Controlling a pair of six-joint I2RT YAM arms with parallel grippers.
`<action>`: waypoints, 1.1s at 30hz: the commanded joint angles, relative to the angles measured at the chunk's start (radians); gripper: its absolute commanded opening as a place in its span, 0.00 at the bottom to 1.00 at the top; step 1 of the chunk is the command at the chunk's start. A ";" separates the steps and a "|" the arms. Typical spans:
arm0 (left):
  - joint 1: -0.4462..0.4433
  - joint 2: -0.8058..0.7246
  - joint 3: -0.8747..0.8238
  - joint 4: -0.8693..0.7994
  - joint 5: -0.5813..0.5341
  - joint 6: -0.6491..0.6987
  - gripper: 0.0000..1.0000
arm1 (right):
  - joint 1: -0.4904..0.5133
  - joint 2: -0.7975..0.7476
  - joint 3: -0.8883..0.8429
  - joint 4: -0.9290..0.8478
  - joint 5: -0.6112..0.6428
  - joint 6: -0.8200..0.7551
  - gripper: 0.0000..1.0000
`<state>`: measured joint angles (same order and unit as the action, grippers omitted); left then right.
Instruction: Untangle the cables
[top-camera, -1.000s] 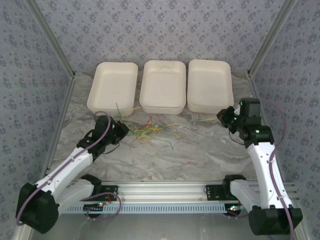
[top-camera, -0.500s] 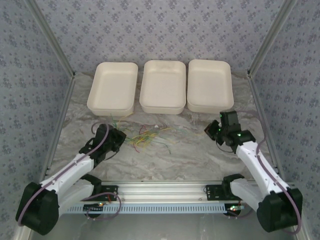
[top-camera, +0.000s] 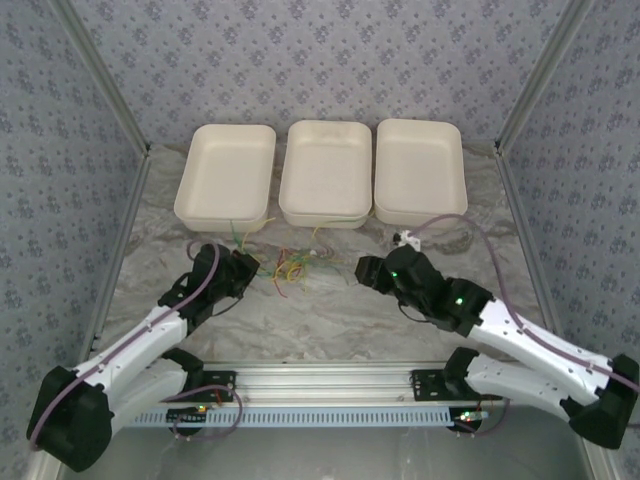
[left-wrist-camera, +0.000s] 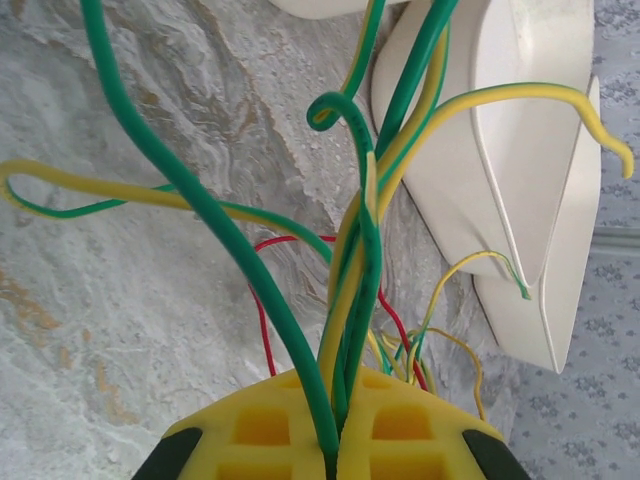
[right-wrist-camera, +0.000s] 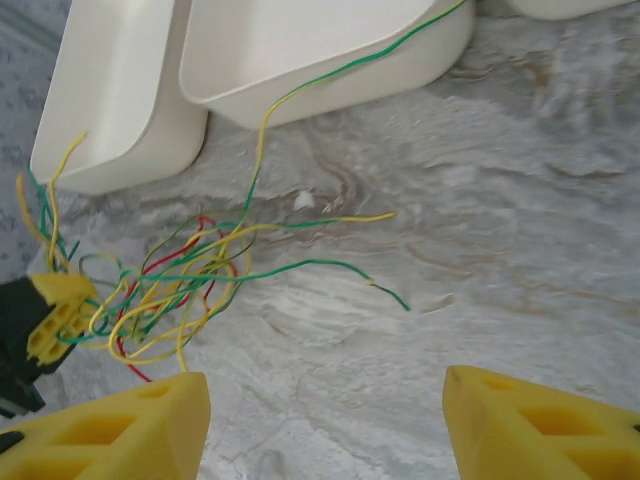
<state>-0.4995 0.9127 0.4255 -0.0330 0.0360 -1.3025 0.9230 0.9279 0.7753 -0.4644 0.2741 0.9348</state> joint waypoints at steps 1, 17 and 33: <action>-0.030 0.004 0.063 0.029 -0.004 0.030 0.00 | 0.048 0.220 0.088 0.108 0.031 0.000 0.58; -0.117 -0.044 -0.009 0.096 -0.048 0.043 0.00 | 0.094 0.512 -0.058 0.714 -0.072 0.783 0.64; -0.145 -0.092 -0.059 0.096 -0.077 0.025 0.00 | 0.024 0.468 -0.161 0.829 -0.043 0.853 0.63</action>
<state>-0.6373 0.8478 0.3561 0.0265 -0.0238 -1.2694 0.9592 1.3529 0.6487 0.3149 0.2287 1.7321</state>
